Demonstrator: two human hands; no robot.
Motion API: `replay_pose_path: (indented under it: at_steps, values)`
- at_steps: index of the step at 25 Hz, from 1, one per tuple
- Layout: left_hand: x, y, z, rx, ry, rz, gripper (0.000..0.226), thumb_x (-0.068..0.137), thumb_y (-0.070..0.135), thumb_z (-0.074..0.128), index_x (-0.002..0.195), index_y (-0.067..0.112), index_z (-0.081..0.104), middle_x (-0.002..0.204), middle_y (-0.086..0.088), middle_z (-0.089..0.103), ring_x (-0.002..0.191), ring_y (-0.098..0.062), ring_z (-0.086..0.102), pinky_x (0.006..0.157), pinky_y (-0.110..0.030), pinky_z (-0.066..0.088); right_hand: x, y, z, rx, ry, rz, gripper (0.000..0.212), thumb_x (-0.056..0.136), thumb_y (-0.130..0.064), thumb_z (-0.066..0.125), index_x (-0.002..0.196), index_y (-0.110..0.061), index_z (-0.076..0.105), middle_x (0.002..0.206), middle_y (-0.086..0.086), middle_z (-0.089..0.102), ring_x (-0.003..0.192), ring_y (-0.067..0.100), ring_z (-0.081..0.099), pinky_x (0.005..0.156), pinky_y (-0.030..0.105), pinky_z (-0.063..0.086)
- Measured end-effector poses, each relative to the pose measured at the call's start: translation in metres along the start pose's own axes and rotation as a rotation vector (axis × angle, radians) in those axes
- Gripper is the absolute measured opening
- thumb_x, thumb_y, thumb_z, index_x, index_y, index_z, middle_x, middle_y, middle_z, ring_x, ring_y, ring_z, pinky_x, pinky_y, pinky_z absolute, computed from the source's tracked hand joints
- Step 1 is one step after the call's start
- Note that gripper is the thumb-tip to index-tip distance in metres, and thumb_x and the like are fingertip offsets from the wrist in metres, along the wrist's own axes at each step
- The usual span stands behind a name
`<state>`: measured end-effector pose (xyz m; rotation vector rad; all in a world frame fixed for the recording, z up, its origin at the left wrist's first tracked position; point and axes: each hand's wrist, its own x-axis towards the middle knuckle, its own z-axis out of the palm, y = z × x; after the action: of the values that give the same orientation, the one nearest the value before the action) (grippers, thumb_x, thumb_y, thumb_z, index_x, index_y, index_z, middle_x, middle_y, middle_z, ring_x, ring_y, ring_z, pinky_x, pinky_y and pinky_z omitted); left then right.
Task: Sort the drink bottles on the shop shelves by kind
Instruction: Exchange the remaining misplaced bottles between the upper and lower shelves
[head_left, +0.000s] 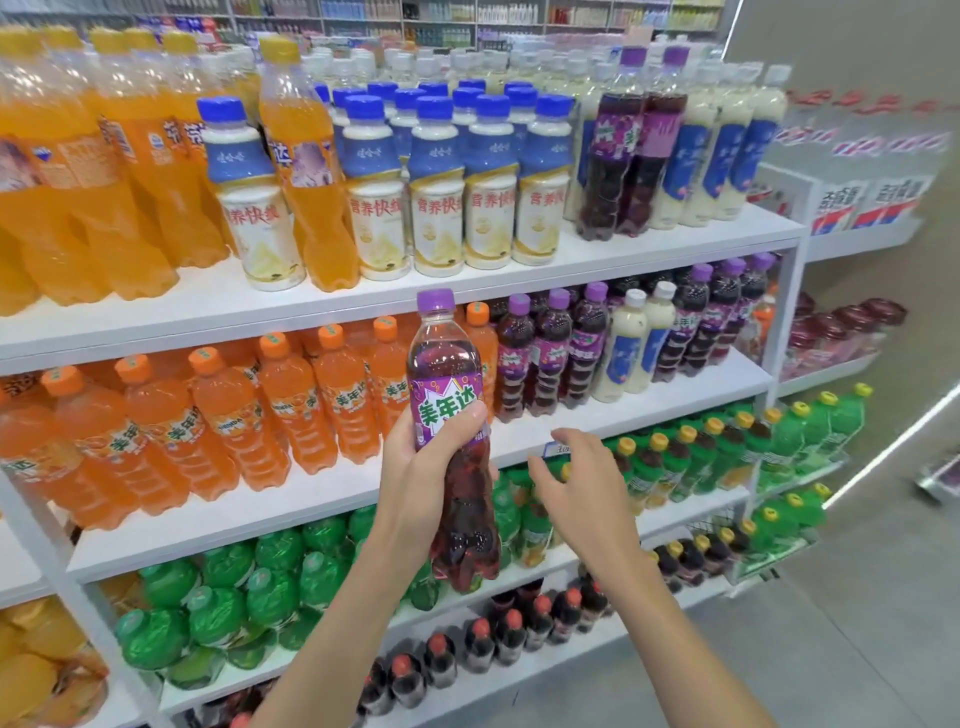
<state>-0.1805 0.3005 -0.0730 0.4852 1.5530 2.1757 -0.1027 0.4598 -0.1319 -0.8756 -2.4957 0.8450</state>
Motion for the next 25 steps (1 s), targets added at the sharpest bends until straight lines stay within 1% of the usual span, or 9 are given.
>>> replay_pose_path:
  at_steps: [3,10,13,15,17,19,21,23,25]
  values:
    - [0.001,-0.009,0.019,-0.007,-0.005,-0.023,0.056,0.073,0.042,0.081,0.107,0.002,0.061,0.081,-0.025,0.063,0.059,-0.033,0.064,0.056,-0.039,0.056,0.002,0.022,-0.016,0.031,0.003,0.034,0.053,0.102,-0.045,0.055,0.148,-0.019,0.047,0.147,-0.003,0.050,0.138,0.014,0.044,0.108,0.031,0.040]
    - [0.032,-0.039,0.100,0.017,0.055,-0.006,0.035,0.080,0.035,0.077,0.103,0.011,0.065,0.082,-0.023,0.066,0.063,-0.034,0.065,0.058,-0.041,0.057,0.053,0.088,-0.063,0.058,-0.033,0.036,0.058,0.101,-0.047,0.056,0.150,-0.018,0.042,0.151,-0.001,0.046,0.140,0.017,0.042,0.110,0.036,0.042]
    - [0.051,-0.056,0.151,0.028,0.110,0.008,0.033,0.080,0.034,0.080,0.101,0.013,0.066,0.080,-0.019,0.067,0.061,-0.034,0.066,0.057,-0.041,0.057,0.091,0.126,-0.089,0.060,-0.069,0.020,0.062,0.101,-0.048,0.056,0.152,-0.017,0.039,0.154,0.000,0.044,0.141,0.019,0.042,0.112,0.038,0.042]
    - [0.061,-0.066,0.179,0.035,0.147,0.003,0.033,0.080,0.034,0.082,0.102,0.014,0.067,0.081,-0.020,0.068,0.065,-0.034,0.067,0.059,-0.042,0.058,0.114,0.145,-0.104,0.079,-0.098,0.014,0.063,0.101,-0.047,0.056,0.153,-0.017,0.037,0.155,0.001,0.043,0.141,0.021,0.043,0.112,0.040,0.042]
    - [0.069,-0.076,0.199,0.039,0.188,0.009,0.028,0.080,0.035,0.081,0.100,0.019,0.069,0.082,-0.018,0.069,0.068,-0.035,0.067,0.062,-0.042,0.058,0.135,0.162,-0.113,0.093,-0.110,-0.021,0.065,0.101,-0.047,0.058,0.154,-0.016,0.036,0.154,0.002,0.044,0.140,0.022,0.043,0.110,0.040,0.042]
    - [0.073,-0.082,0.212,0.030,0.225,0.012,0.030,0.080,0.034,0.078,0.101,0.015,0.068,0.080,-0.017,0.067,0.066,-0.034,0.066,0.060,-0.039,0.058,0.152,0.171,-0.117,0.133,-0.123,-0.039,0.067,0.100,-0.046,0.059,0.155,-0.016,0.035,0.154,0.001,0.044,0.141,0.021,0.043,0.110,0.039,0.041]
    - [0.079,-0.087,0.219,0.025,0.253,0.001,0.034,0.079,0.030,0.081,0.103,0.011,0.066,0.079,-0.015,0.067,0.064,-0.033,0.066,0.058,-0.036,0.057,0.167,0.175,-0.116,0.179,-0.144,-0.046,0.069,0.099,-0.046,0.061,0.155,-0.016,0.034,0.155,0.001,0.044,0.141,0.021,0.043,0.110,0.038,0.041]
    - [0.084,-0.089,0.219,0.029,0.273,-0.011,0.037,0.078,0.030,0.085,0.103,0.012,0.066,0.077,-0.013,0.068,0.063,-0.033,0.066,0.058,-0.038,0.058,0.182,0.173,-0.112,0.193,-0.148,-0.069,0.068,0.098,-0.044,0.063,0.154,-0.015,0.036,0.153,0.002,0.045,0.138,0.019,0.044,0.106,0.033,0.040]
    - [0.092,-0.092,0.215,0.046,0.284,-0.008,0.034,0.078,0.030,0.085,0.102,0.014,0.067,0.077,-0.013,0.068,0.062,-0.033,0.067,0.059,-0.040,0.058,0.200,0.166,-0.109,0.218,-0.135,-0.082,0.065,0.097,-0.040,0.065,0.151,-0.014,0.039,0.147,0.001,0.049,0.135,0.019,0.047,0.102,0.031,0.040]
